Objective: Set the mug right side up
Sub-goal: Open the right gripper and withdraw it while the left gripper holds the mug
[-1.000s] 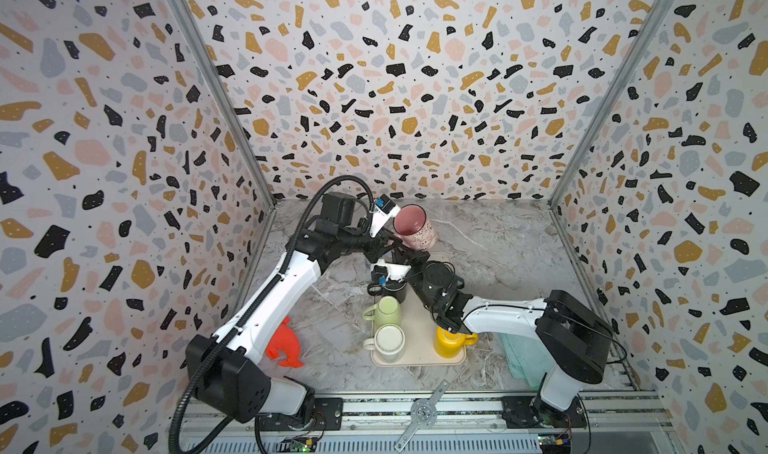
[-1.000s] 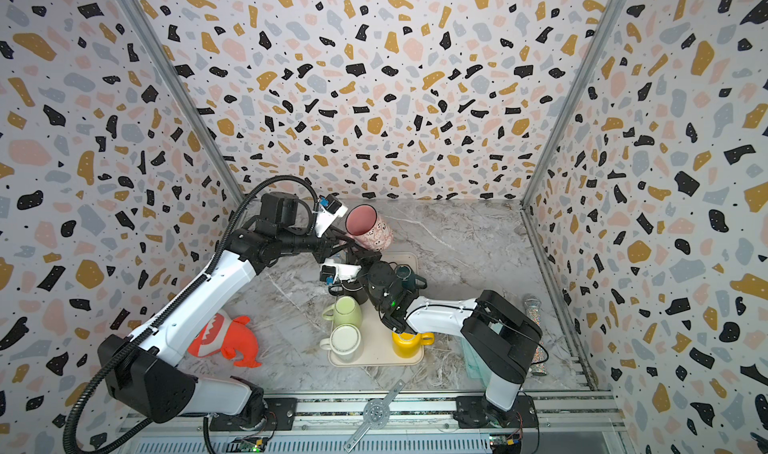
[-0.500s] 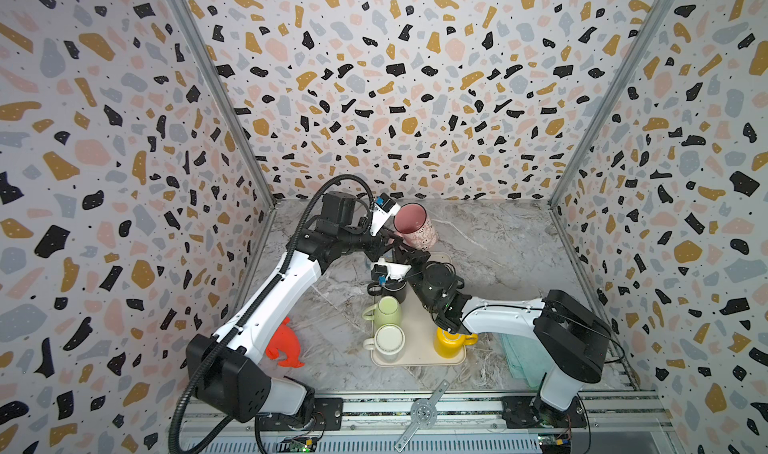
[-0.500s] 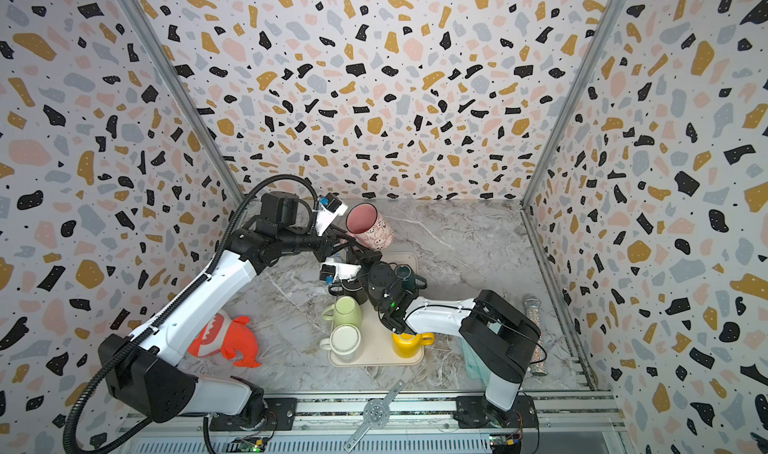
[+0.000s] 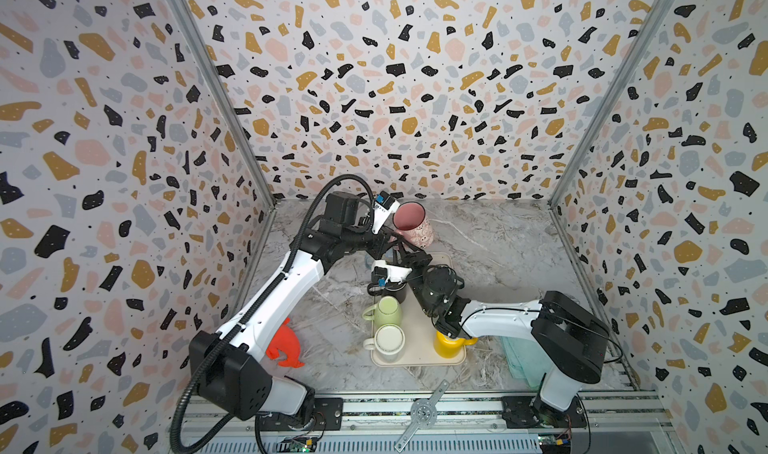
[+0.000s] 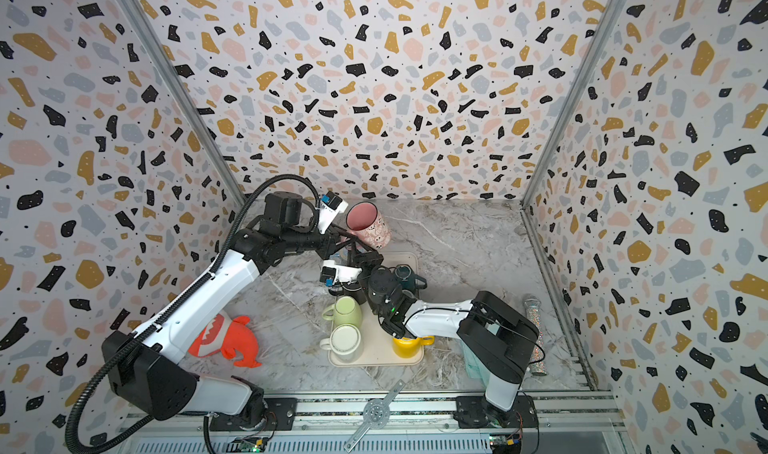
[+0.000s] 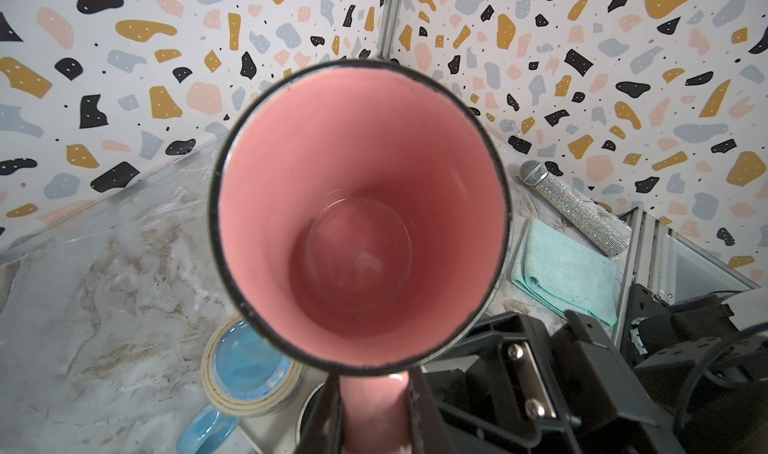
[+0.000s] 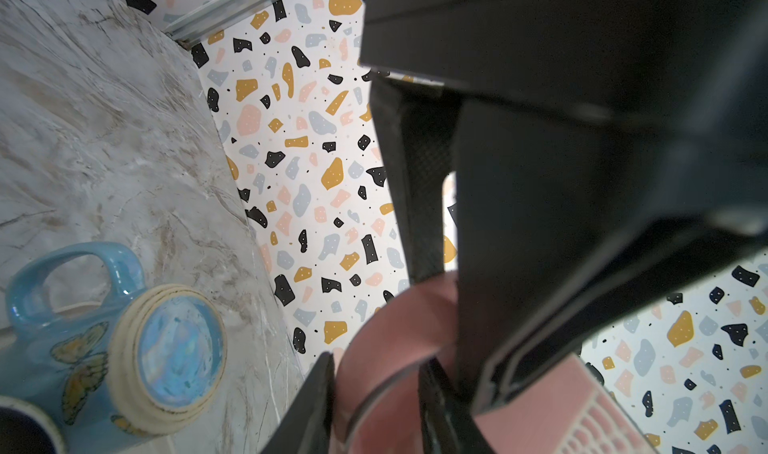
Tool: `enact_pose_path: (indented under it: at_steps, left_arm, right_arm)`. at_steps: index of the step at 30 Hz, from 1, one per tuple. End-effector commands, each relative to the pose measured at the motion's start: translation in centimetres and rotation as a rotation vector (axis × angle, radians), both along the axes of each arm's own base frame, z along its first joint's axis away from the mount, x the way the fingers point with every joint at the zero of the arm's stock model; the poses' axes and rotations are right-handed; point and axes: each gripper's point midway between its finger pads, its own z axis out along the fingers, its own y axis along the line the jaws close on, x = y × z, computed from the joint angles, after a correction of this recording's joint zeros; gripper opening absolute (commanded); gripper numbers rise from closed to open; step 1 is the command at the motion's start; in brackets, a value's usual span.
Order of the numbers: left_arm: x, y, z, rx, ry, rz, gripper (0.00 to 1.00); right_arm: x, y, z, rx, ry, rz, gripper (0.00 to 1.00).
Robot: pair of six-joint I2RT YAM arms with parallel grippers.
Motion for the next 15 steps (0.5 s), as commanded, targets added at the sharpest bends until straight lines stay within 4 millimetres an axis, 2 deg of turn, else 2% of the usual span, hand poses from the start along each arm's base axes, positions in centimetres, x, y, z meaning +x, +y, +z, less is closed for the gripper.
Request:
enact_pose_path:
  at_steps: [1, 9, 15]
  left_arm:
    - [2.2, 0.4, 2.8, -0.017, -0.108, 0.066, 0.00]
    - [6.3, 2.8, 4.4, -0.064, -0.132, 0.230, 0.00]
    - [10.0, 6.1, 5.3, -0.039, -0.170, 0.401, 0.00]
  right_arm:
    - [-0.4, -3.7, 6.4, 0.200, -0.090, -0.095, 0.38]
    - [-1.5, -6.6, 7.8, 0.280, -0.036, -0.124, 0.49]
    - [-2.7, -9.1, 8.9, 0.410, 0.069, -0.112, 0.53]
